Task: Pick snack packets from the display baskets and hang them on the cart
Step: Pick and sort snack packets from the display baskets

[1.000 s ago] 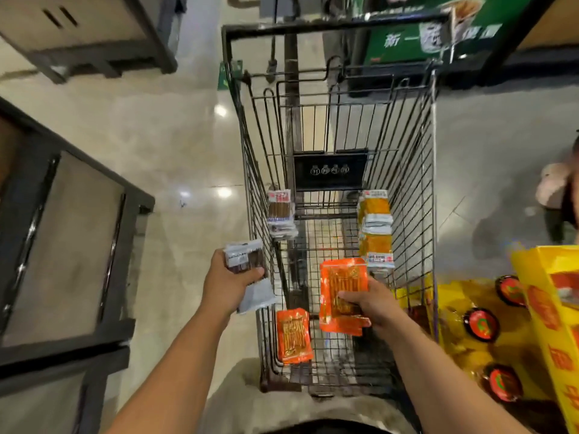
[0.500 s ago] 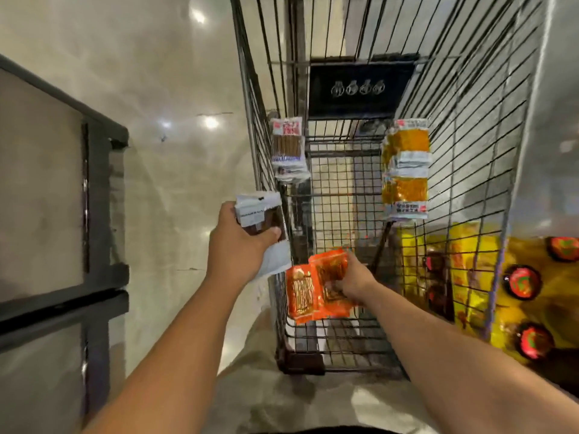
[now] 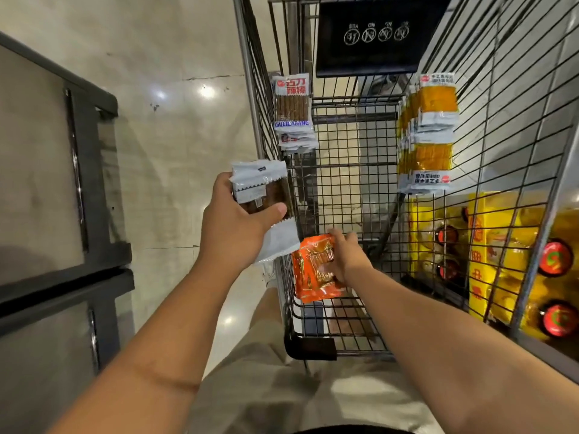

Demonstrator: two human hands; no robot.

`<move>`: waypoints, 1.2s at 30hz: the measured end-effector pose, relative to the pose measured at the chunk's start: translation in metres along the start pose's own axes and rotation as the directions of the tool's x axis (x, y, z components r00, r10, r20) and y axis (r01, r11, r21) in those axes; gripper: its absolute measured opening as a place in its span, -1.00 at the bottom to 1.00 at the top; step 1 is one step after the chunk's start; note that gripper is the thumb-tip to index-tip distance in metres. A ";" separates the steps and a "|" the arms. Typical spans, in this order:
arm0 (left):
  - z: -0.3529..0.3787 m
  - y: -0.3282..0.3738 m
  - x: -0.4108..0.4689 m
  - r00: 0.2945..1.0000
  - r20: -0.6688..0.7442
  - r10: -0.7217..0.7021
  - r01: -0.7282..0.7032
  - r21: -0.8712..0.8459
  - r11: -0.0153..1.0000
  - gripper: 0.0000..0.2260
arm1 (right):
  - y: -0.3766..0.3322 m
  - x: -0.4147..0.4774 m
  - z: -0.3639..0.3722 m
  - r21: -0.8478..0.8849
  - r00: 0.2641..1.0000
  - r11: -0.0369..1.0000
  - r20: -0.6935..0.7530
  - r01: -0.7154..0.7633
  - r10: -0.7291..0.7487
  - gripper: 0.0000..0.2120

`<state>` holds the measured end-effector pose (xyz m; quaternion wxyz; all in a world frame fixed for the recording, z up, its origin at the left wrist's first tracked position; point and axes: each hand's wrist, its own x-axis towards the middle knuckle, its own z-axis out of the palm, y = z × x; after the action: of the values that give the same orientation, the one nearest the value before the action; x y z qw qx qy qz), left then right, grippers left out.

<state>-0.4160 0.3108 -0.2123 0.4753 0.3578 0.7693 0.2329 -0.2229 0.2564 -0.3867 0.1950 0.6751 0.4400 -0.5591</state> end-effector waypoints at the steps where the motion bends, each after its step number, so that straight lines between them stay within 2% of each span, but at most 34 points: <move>1: 0.000 0.001 0.000 1.000 0.001 0.001 -0.001 -0.006 1.000 -0.48 | -0.002 0.001 0.001 -0.015 1.000 1.000 -0.005 0.017 -0.017 -0.13; 3: 0.000 0.002 -0.001 1.000 -0.001 0.002 -0.002 -0.017 1.000 -0.48 | -0.005 0.007 0.008 -0.090 0.995 0.992 0.053 0.092 -0.088 -0.14; 4: 0.001 0.002 -0.002 1.000 -0.002 0.001 -0.001 -0.020 1.000 -0.48 | -0.002 0.011 0.011 -0.079 0.982 0.985 0.120 0.153 -0.143 -0.08; 5: 0.001 0.003 -0.002 1.000 -0.003 -0.002 0.002 -0.025 1.000 -0.48 | 0.012 0.028 0.022 -0.014 0.969 0.974 0.109 0.226 -0.223 -0.06; 7: 0.002 0.003 -0.003 1.000 -0.006 -0.001 0.001 -0.034 0.999 -0.47 | 0.021 0.037 0.033 -0.025 0.958 0.959 0.050 0.283 -0.281 -0.33; 8: 0.002 0.003 -0.003 1.000 -0.009 -0.001 0.001 -0.036 0.999 -0.47 | 0.016 0.026 0.031 0.012 0.960 0.961 0.038 0.276 -0.277 -0.41; 9: 0.003 0.003 -0.003 1.000 -0.011 0.001 -0.001 -0.034 0.999 -0.47 | 0.003 0.007 0.024 0.037 0.973 0.973 0.028 0.229 -0.230 -0.37; 12: 0.003 0.003 -0.003 1.000 -0.012 0.007 -0.008 -0.031 0.999 -0.48 | -0.004 -0.002 0.035 -0.106 0.991 0.986 0.045 0.131 -0.127 -0.25; 16: 0.002 0.002 -0.004 1.000 -0.006 0.007 -0.007 -0.044 0.999 -0.50 | 0.000 0.003 0.031 -0.173 0.983 0.971 0.108 0.164 -0.147 -0.22; 20: 0.003 0.001 -0.004 1.000 0.002 0.011 -0.010 -0.061 0.998 -0.52 | -0.001 0.018 0.015 -0.177 0.983 0.966 0.028 0.186 -0.184 -0.09; 22: 0.004 0.001 -0.003 1.000 0.006 0.016 -0.015 -0.073 0.997 -0.51 | -0.003 0.020 0.016 -0.137 0.978 0.969 0.038 0.207 -0.203 -0.13; 25: 0.005 -0.001 -0.002 1.000 0.014 0.023 -0.022 -0.072 0.997 -0.51 | -0.007 0.023 0.019 -0.137 0.967 0.968 0.176 0.212 -0.186 -0.35; 27: 0.004 -0.001 -0.003 0.999 0.029 0.027 -0.024 -0.080 0.996 -0.51 | -0.009 0.023 0.008 -0.069 0.950 0.976 0.252 0.208 -0.184 -0.46; 29: 0.004 0.000 -0.003 0.999 0.050 0.017 -0.012 -0.090 0.996 -0.52 | -0.007 0.019 -0.013 -0.030 0.954 0.979 0.231 0.203 -0.191 -0.46; 31: 0.004 0.002 -0.004 0.998 0.056 0.006 -0.002 -0.080 0.997 -0.52 | 0.001 0.012 -0.034 0.075 0.988 0.986 0.048 0.146 -0.150 -0.47; 33: 0.005 0.004 -0.005 1.000 0.017 0.010 -0.009 -0.055 0.998 -0.50 | 0.012 0.006 -0.051 0.273 0.991 0.957 -0.118 0.098 -0.068 -0.52; 36: 0.006 0.014 -0.014 0.999 -0.011 0.044 -0.044 -0.032 0.999 -0.49 | 0.020 -0.018 -0.079 0.569 0.984 0.811 -0.169 0.139 -0.050 -0.63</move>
<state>-0.4016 0.3092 -0.1974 0.4718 0.3658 0.7598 0.2575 -0.1601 0.2989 -0.3508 -0.0801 0.7188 0.2955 -0.6242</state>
